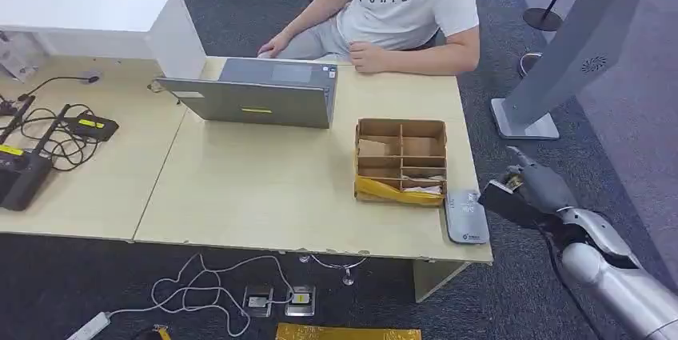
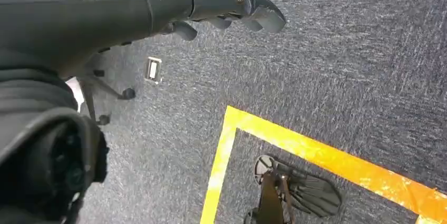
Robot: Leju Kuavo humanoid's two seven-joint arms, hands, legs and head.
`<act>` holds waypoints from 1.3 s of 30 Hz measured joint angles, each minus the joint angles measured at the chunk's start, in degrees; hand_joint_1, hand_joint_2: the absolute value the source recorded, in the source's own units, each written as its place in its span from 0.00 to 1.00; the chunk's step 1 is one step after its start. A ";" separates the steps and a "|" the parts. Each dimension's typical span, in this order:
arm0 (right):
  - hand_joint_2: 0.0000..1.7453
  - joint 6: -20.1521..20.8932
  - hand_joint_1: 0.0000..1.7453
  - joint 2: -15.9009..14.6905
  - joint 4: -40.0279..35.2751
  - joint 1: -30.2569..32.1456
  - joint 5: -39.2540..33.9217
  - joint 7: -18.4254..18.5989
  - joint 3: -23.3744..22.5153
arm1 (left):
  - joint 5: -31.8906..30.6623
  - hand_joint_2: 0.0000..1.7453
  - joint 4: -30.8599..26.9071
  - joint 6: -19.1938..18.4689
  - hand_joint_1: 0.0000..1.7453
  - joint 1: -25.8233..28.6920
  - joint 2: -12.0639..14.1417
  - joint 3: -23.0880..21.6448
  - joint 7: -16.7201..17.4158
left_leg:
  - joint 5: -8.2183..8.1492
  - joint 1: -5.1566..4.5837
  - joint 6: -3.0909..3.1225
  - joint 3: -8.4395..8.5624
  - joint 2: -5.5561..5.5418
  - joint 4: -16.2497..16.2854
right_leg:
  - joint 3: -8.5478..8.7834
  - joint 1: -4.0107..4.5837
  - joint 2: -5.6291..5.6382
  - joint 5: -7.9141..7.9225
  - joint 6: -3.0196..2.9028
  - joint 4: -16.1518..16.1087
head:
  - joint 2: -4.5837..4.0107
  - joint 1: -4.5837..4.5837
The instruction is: Pass the card to the sensor for recognition and then transmit it.
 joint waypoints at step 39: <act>1.00 -3.50 1.00 8.05 4.26 2.23 2.19 -3.13 4.65 | -0.66 0.00 0.00 0.87 0.00 0.33 -0.57 0.00 0.74 | 0.00 0.02 0.00 0.07 0.06 0.00 | 0.02 0.01 0.06 -0.02 -0.02 0.00 | 0.02 0.02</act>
